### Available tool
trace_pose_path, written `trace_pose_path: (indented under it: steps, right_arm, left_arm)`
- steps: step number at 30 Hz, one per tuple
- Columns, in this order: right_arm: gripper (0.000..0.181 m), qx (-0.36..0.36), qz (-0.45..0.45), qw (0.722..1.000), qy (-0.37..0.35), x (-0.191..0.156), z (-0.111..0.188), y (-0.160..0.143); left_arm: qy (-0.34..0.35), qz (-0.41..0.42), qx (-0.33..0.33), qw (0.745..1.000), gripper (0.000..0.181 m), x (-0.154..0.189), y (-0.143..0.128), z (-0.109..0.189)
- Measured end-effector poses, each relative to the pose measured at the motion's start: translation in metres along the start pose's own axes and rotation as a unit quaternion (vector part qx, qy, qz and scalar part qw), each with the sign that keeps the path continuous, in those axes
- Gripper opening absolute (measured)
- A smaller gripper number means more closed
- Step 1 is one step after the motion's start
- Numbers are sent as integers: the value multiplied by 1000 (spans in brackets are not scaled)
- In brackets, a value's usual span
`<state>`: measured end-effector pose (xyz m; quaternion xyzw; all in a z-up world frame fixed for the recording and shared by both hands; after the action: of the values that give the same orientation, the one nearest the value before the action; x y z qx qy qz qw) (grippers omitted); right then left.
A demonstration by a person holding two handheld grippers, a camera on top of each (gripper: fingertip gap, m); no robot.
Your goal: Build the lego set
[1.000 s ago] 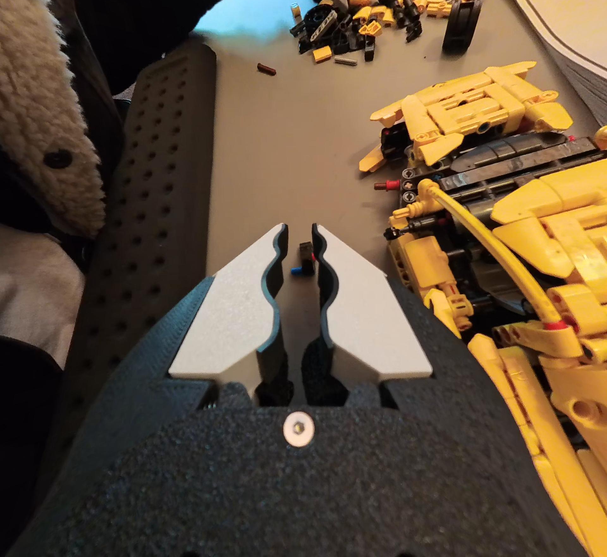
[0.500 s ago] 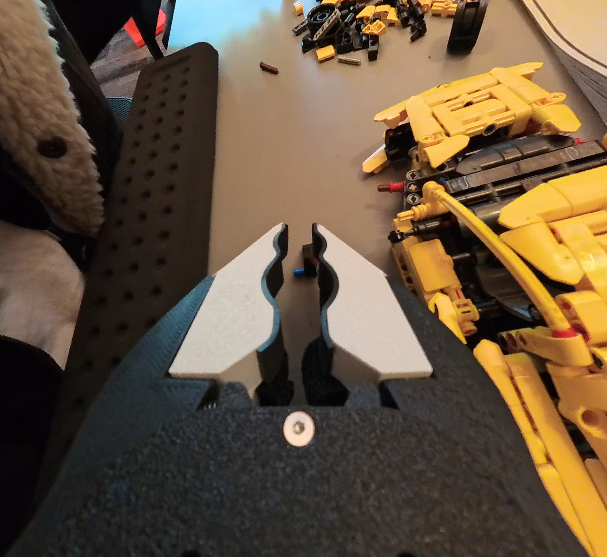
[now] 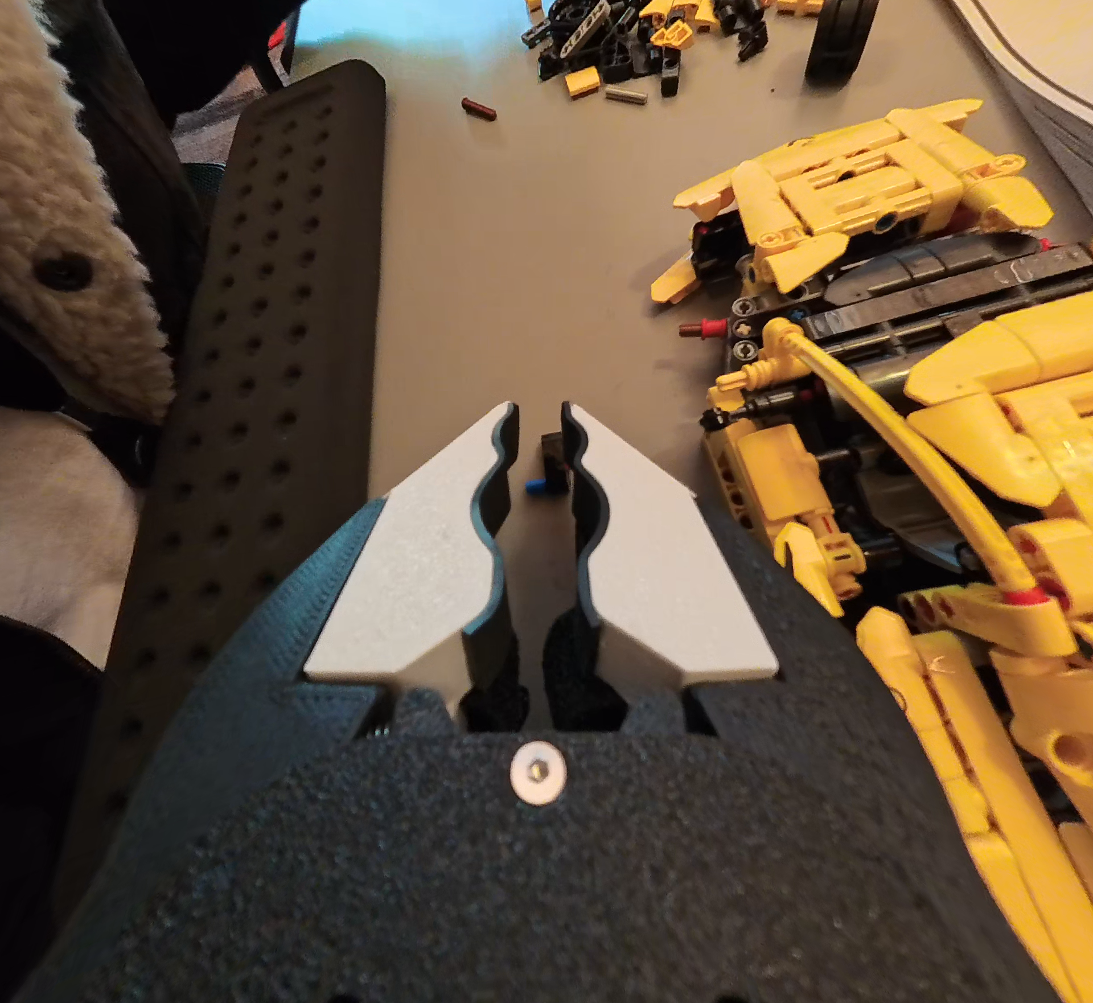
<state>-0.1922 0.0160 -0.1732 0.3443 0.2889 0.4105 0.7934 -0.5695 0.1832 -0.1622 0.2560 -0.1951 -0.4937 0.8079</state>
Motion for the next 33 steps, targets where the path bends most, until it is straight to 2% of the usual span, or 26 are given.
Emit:
trace_pose_path:
  steps: [2,4,6,8,16,20,22,24,28,33]
  right_arm:
    - [13,0,-2,1000,-1,1,0,-1]
    - [13,-1,-3,1000,0,1,0,-1]
    - [13,-1,-2,1000,2,1,0,0]
    - [13,0,-2,1000,3,1,0,0]
    - [13,-1,-4,1000,3,1,1,-1]
    - [13,-4,-3,1000,4,0,0,-1]
    - [13,-5,-3,1000,3,1,0,-1]
    - [13,-6,-4,1000,2,1,-1,-2]
    - [13,-8,-2,1000,3,1,-1,-1]
    - [13,-7,-3,1000,1,1,0,-2]
  left_arm:
    - [-38,13,-1,999,32,-2,2,-6]
    - [-43,9,-15,999,31,-2,1,-12]
    - [-50,8,-15,999,21,0,1,-14]
    - [-25,1,-17,1000,4,-1,1,-12]
    - [35,14,-5,999,4,-11,-3,8]
    - [17,36,-34,999,5,-16,-13,4]
    - [15,34,-37,999,12,-15,-14,0]
    - [29,35,-23,999,26,-15,-9,2]
    - [1,31,38,999,27,-8,14,-1]
    - [11,-27,-6,1000,28,-1,30,-27]
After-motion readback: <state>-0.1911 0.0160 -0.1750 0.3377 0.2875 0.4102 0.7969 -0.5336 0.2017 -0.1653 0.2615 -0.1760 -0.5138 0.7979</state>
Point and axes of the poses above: each gripper's, where its closed fingertips meet, z back along the fingers, y out of its top, x = y × z across the jaws, the point moved 10 cm from there along z, back along the fingers, and after that the axes turned 6 degrees about -y, right-handed, at the moved point
